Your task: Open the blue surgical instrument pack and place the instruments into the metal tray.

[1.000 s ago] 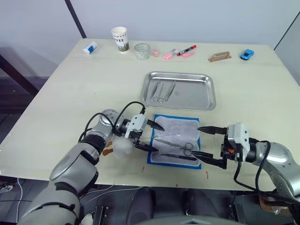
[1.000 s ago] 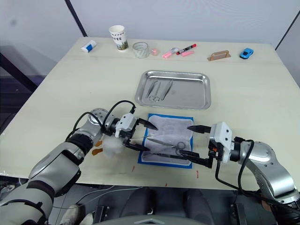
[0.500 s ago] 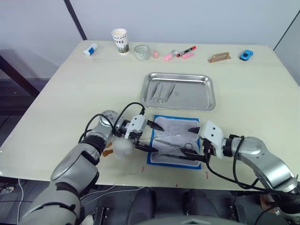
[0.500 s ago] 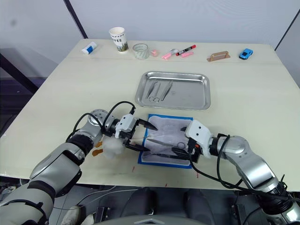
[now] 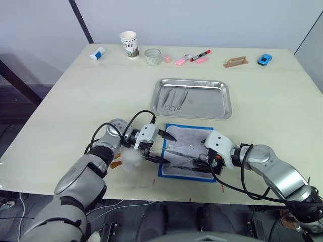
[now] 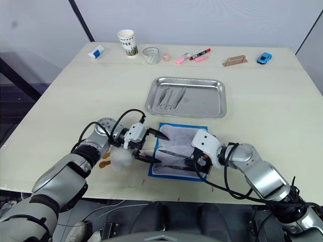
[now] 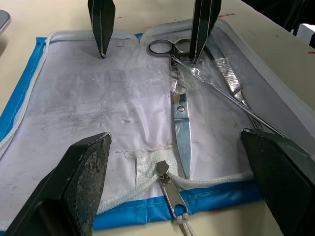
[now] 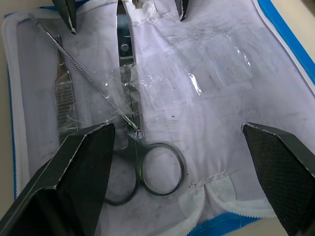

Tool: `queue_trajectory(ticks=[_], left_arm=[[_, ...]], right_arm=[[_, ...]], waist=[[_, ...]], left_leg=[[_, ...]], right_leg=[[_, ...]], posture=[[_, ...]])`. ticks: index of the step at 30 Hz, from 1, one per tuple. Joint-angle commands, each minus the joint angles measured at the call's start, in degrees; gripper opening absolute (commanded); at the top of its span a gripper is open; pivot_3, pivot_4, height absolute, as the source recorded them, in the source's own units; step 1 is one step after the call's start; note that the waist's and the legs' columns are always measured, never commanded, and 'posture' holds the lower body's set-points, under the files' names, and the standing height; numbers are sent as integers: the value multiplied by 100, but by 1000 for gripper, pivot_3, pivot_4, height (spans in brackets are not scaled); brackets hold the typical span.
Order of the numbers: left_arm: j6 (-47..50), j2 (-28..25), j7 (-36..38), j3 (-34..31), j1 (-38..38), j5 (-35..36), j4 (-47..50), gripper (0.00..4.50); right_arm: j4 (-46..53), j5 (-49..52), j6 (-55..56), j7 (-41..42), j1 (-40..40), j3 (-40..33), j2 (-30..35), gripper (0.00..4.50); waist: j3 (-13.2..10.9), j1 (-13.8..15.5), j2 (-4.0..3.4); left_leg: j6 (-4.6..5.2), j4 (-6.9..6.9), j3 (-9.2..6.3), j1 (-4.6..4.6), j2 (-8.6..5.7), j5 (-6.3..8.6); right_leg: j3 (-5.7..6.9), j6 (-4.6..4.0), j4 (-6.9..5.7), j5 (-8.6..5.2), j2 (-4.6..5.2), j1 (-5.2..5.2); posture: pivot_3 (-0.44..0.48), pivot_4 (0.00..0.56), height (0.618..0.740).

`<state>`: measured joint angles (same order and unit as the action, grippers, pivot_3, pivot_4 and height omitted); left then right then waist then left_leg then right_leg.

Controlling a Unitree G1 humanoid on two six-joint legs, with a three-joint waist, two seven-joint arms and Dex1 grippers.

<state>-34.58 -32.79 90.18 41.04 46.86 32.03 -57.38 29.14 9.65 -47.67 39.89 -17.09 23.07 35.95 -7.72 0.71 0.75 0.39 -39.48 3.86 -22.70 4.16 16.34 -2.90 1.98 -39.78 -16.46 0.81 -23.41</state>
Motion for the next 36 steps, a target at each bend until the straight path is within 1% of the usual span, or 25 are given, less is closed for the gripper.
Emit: queue_trajectory(ticks=[1, 2, 3, 5, 6, 7, 8, 9, 10, 20, 36], left_arm=[[-59, 22, 232, 340, -272, -344, -243, 4500], [-59, 20, 232, 340, -271, -349, -246, 4500], [-60, 18, 232, 340, -271, -353, -248, 4500], [-61, 14, 232, 345, -272, -353, -243, 4500], [-60, 14, 232, 347, -273, -351, -240, 4500], [-60, 9, 232, 351, -275, -349, -233, 4500], [-59, 5, 232, 354, -276, -346, -226, 4500], [-57, 3, 232, 357, -278, -343, -220, 4500], [-58, 0, 232, 359, -280, -341, -215, 4500], [-49, 12, 232, 348, -284, -343, -197, 4500], [-33, 32, 232, 322, -269, -354, -174, 4500]], right_arm=[[21, -61, -6, 79, -119, 70, 68, 3879], [-3, -57, 32, 138, -124, 80, 105, 3737], [-23, -55, 73, 196, -131, 92, 141, 3198], [-49, -49, 92, 275, -144, 104, 182, 2279], [-58, -55, 101, 314, -153, 119, 204, 2043], [-64, -65, 117, 343, -160, 130, 219, 1459], [-70, -73, 133, 359, -163, 129, 221, 1087], [-75, -83, 146, 374, -164, 124, 219, 551], [-79, -94, 160, 388, -167, 123, 217, 205], [-77, -149, 277, 507, -182, 106, 316, 205], [302, -166, 69, 647, -600, 130, 502, 205]], waist=[[1, 0, 1], [1, 1, 1], [1, 2, 1], [1, 1, 1], [1, 1, 1], [1, 1, 1], [1, 0, 1], [1, -1, 2], [2, -2, 2], [3, 1, 4], [3, 1, 4]], left_leg=[[0, 0, -1, 0, 0, 0], [0, 0, -1, 0, 0, 0], [0, 0, -1, 0, 0, 0], [0, 0, 0, -1, 0, 0], [0, 0, 0, -1, 0, 0], [0, 0, -1, -1, 0, 0], [0, 0, -1, 0, 0, 0], [0, 0, -1, 0, 0, 0], [0, 0, -1, -1, 0, 0], [0, 1, -1, -1, 0, 0], [0, 2, -1, -4, 0, 0]], right_leg=[[1, 0, 0, 0, 0, 0], [1, 0, 0, 0, 0, 0], [1, 0, 0, 0, 0, 0], [0, 0, 1, 0, 0, 0], [0, 0, 1, 0, 0, 0], [1, 0, 1, 0, 0, 0], [1, 0, 1, 0, 0, 0], [1, 0, 1, 0, 0, 0], [1, 0, 1, 0, 0, 0], [1, 0, 1, 0, 0, 0], [2, 0, 2, -1, 1, -2]], posture=[[0, 150, 718], [0, 150, 718], [0, 150, 718], [0, 150, 718], [0, 150, 718], [0, 150, 718], [0, 150, 718], [0, 150, 718], [0, 150, 718], [0, 150, 718], [0, 150, 718]])
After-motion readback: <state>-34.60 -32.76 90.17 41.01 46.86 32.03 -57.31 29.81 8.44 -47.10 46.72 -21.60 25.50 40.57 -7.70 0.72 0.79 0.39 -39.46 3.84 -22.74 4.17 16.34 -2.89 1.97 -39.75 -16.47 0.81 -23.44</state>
